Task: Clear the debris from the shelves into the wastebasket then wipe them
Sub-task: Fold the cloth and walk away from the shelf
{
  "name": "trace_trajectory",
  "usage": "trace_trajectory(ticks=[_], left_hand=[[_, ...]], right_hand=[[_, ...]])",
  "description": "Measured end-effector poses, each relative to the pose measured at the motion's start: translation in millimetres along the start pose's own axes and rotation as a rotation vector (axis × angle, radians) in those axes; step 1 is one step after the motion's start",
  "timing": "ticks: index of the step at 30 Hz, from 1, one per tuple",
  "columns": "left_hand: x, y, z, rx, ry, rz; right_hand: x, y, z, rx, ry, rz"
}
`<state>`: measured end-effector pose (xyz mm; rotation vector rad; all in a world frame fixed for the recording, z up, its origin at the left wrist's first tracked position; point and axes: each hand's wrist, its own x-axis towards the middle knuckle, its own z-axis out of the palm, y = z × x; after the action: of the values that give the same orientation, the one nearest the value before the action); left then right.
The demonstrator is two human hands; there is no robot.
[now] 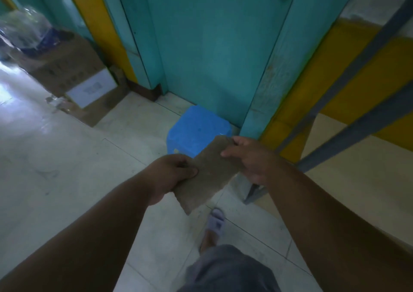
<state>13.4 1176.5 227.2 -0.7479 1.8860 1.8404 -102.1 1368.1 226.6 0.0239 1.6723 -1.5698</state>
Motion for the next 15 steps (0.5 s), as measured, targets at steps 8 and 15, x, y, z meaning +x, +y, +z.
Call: trace_trajectory(ticks=[8, 15], left_hand=[[75.4, 61.8, -91.6, 0.162, 0.053, -0.004], [190.9, 62.3, -140.2, 0.148, 0.038, -0.032]], right_hand=[[102.5, -55.5, 16.8, -0.064, 0.101, 0.024], [182.8, -44.5, 33.3, -0.322, 0.499, 0.018]])
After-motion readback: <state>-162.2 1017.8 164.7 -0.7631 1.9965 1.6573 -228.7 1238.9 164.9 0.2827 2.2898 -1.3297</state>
